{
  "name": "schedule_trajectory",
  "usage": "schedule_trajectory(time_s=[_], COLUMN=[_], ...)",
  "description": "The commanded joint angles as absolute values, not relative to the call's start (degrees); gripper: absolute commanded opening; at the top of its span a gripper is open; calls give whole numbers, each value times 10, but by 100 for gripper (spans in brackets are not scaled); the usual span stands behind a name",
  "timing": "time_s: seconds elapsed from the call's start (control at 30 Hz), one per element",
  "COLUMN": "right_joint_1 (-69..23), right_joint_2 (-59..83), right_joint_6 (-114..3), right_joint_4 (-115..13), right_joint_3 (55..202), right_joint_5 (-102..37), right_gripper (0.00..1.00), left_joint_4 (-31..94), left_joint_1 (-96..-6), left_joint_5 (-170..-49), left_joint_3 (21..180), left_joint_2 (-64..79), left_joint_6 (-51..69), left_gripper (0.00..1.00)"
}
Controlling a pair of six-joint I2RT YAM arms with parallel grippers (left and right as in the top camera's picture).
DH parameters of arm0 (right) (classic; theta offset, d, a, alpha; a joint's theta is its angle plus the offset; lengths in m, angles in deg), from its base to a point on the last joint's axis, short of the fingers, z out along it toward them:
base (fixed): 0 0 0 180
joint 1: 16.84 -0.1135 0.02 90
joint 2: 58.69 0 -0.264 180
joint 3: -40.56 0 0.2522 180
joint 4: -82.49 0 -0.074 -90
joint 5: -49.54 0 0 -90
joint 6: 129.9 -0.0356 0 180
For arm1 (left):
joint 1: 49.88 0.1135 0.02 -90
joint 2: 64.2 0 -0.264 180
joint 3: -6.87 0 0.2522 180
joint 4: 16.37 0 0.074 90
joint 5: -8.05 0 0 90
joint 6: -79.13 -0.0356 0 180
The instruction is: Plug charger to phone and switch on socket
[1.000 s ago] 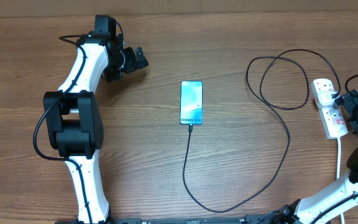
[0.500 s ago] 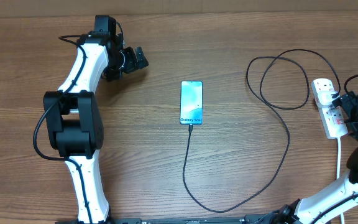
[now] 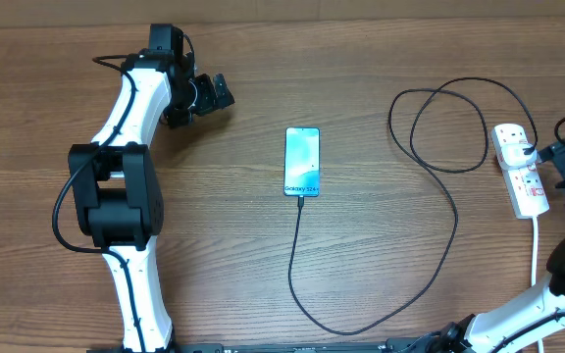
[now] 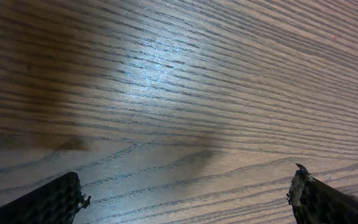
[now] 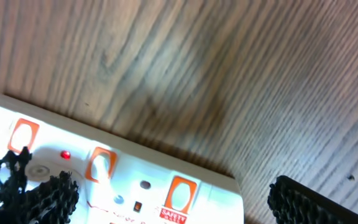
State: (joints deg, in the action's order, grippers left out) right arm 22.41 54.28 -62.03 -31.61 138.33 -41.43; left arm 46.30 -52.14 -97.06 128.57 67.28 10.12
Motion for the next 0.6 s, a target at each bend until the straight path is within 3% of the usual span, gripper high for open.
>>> schedule_trajectory(time_s=[0.0,0.57], right_joint_1=[226,222], right_joint_2=[527,549], right_joint_6=[-623,-622], right_joint_4=[-321,-361], right_joint_3=[1398,1335], right_joint_5=[-423,-393], right_gripper=[100,100], left_joint_4=[464,464], left_joint_1=[-526,-526], left_joint_5=[-965,-965], left_joint_3=[1287,1287], left_joint_2=[658,658], left_joint_6=[99,99], left_gripper=[100,100])
